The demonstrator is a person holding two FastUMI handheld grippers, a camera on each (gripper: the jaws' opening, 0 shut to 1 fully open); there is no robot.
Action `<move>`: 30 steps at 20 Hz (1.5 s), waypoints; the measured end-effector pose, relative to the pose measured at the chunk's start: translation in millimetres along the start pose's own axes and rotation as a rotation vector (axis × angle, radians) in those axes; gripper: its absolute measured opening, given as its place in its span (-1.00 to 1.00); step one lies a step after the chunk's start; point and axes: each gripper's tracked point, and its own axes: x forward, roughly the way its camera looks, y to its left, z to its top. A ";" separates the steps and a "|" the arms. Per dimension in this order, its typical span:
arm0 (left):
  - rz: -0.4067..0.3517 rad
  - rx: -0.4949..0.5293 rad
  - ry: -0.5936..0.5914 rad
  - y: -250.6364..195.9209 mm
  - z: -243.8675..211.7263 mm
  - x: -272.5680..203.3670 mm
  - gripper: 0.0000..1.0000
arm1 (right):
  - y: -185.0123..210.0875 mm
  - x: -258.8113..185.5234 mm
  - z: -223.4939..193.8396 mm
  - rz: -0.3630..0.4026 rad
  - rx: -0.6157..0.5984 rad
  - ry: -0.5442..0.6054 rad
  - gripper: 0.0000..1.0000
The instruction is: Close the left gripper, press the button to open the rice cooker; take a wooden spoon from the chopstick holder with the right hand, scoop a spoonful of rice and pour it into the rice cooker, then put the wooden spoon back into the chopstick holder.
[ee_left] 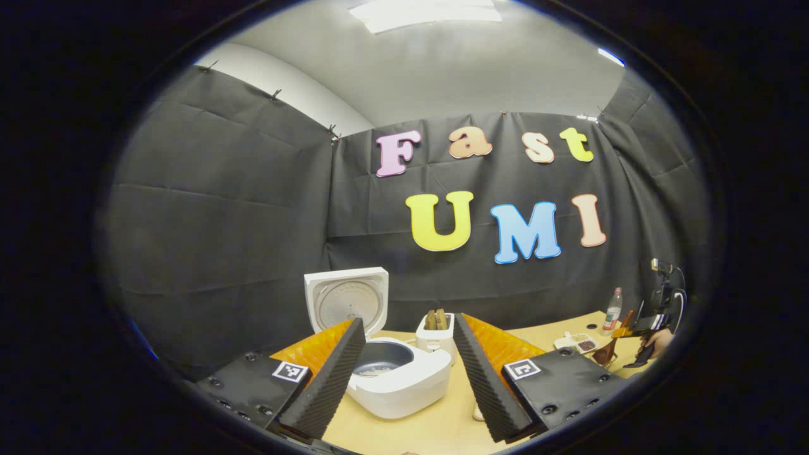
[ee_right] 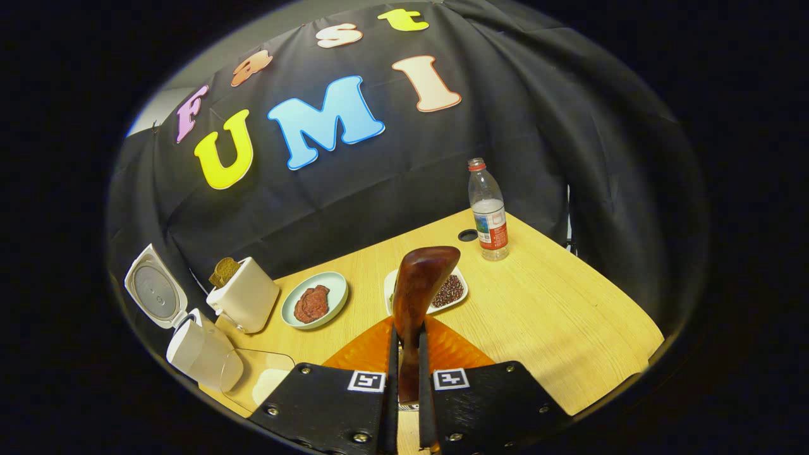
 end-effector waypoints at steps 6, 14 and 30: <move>-0.008 -0.006 0.003 -3.4 -2.3 8.2 0.90 | -22.6 -14.8 21.9 -0.048 -0.073 -0.068 0.00; -0.021 -0.048 -0.003 1.2 -5.0 47.2 0.94 | -11.3 -93.5 99.6 -0.071 -0.185 -0.294 0.97; 0.093 -0.038 -0.024 124.1 31.3 252.8 0.92 | 61.2 -211.2 135.2 -0.097 -0.261 -0.519 0.96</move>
